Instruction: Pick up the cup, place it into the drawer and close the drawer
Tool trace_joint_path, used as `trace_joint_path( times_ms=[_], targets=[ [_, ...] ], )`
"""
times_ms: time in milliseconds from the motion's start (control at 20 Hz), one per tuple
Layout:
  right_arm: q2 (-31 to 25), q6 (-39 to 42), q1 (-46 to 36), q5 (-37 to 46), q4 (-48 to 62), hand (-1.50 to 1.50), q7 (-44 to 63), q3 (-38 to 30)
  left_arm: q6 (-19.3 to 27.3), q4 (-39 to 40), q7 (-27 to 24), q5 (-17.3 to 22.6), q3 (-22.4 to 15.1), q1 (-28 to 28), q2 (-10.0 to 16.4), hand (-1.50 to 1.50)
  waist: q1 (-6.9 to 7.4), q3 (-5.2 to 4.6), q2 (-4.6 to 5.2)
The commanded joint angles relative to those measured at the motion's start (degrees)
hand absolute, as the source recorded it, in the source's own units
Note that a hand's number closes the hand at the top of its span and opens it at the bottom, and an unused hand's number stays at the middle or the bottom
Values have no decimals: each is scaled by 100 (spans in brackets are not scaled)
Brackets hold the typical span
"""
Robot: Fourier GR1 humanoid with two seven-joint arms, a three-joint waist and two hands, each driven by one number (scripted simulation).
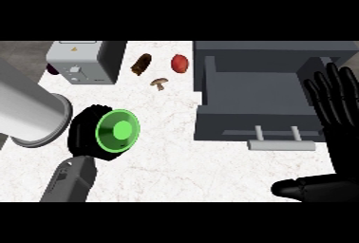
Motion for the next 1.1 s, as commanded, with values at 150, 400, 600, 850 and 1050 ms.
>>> trace_joint_path(
  times_ms=[150,400,600,850,1050],
  targets=[
    [-46,98,280,21,-173,-150,-42,-9,345,-2024,1402,210,-573,252,-488,150,-46,-4,13],
    [37,53,163,112,53,-150,-176,47,1043,-3306,2812,523,-909,-156,-507,150,-31,-3,15],
    [-139,141,6,-166,-6,-150,-61,-222,1797,-3067,2648,343,-1390,-597,-514,150,-93,-7,30],
    [-122,179,138,-185,-50,-150,1,-174,2297,-2944,3434,235,-1258,-1706,-512,150,-112,-6,33],
    [-96,199,200,-74,-7,-150,-88,-115,2162,-2270,3253,16,-1113,-2131,-514,150,-124,-8,43]
  ],
)
